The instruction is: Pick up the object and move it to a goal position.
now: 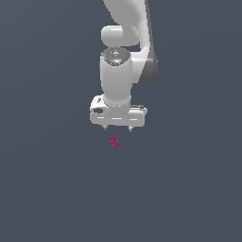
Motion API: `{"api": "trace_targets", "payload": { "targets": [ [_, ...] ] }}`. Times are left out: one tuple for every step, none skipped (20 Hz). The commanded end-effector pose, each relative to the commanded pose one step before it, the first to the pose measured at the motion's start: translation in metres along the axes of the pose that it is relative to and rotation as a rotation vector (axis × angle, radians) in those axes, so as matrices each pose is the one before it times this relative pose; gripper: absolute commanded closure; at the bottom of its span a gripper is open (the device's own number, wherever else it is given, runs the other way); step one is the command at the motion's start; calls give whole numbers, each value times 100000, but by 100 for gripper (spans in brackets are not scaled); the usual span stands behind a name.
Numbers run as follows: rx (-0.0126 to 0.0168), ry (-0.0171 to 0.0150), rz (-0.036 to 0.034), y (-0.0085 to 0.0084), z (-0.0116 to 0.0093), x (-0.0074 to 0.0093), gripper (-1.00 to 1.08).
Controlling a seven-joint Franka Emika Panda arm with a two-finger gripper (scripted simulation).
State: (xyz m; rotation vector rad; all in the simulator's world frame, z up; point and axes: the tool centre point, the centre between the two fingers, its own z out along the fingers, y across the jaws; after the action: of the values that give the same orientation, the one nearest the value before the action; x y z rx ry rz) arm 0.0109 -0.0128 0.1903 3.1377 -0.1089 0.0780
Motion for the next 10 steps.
{"api": "trace_targets", "payload": {
  "targets": [
    [26,-77,-275,-52,69,-31,-92],
    [-20,-39,-382,28,93,-20,-92],
    [-21,-60,-489,46,126,-30,-92],
    [-29,-67,-625,54,156,-36,-92],
    [-38,-74,-774,54,186,-40,-92],
    [-44,-82,-909,60,215,-46,-92],
    [-49,-92,-1042,64,244,-53,-92],
    [-51,-103,-1162,70,272,-61,-92],
    [-51,-115,-1278,76,300,-70,-92],
    [-50,-130,-1405,84,330,-81,-92]
  ]
}}
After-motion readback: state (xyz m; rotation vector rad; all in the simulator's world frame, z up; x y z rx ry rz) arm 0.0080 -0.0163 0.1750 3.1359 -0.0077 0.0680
